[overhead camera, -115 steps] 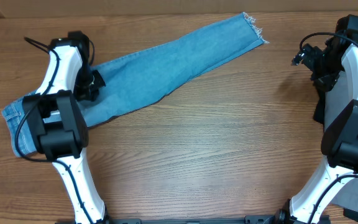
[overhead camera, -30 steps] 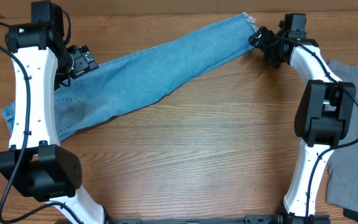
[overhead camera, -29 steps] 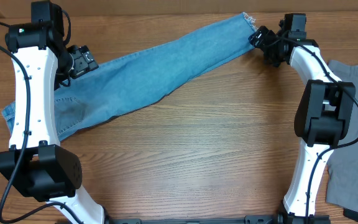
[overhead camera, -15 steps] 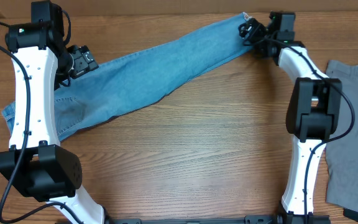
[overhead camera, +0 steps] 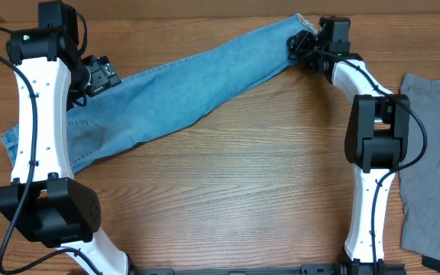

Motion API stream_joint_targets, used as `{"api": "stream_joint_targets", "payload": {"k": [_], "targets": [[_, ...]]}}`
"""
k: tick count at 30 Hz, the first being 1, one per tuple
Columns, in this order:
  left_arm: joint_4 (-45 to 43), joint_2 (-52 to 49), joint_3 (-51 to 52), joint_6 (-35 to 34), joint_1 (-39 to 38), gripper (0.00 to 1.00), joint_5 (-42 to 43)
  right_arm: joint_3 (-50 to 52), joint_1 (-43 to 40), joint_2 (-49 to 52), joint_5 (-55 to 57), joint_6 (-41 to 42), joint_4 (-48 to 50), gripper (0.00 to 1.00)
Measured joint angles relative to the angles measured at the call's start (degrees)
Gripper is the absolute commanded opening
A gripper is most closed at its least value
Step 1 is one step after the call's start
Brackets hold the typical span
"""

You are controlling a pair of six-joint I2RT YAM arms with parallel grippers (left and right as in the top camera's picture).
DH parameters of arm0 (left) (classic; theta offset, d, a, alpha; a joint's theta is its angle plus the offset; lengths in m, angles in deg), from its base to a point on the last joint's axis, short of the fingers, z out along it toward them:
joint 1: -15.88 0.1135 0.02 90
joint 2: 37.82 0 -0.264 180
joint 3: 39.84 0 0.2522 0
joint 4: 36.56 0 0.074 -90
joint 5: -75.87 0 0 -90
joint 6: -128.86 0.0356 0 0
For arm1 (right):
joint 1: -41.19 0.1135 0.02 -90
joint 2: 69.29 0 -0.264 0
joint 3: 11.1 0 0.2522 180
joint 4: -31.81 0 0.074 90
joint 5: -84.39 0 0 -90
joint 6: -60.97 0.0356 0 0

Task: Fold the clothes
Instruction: 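Grasp the frayed hem with the right gripper and pull it rightward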

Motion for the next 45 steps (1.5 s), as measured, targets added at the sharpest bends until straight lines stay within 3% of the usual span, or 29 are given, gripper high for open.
{"api": "stream_joint_targets", "payload": {"k": [3, 13, 17, 26, 35, 45], "targets": [[-0.02, 0.0, 0.0, 0.0, 0.0, 1.0, 0.0, 0.07, -0.5, 0.26, -0.68, 0.07, -0.57, 0.17], [-0.04, 0.0, 0.0, 0.0, 0.0, 1.0, 0.0, 0.02, -3.56, -0.22, -4.85, -0.87, -5.18, 0.17], [-0.02, 0.0, 0.0, 0.0, 0.0, 1.0, 0.0, 0.07, -5.79, -1.2, -4.46, -3.63, -8.81, 0.04], [-0.02, 0.0, 0.0, 0.0, 0.0, 1.0, 0.0, 0.09, -8.98, -4.9, 7.8, -8.31, -20.46, 0.04], [-0.02, 0.0, 0.0, 0.0, 0.0, 1.0, 0.0, 0.48, -15.26, -7.43, 13.25, -12.94, -28.68, 0.04], [-0.02, 0.0, 0.0, 0.0, 0.0, 1.0, 0.0, 1.57, -23.39, -14.36, 19.1, -20.74, -31.87, 0.04]]}}
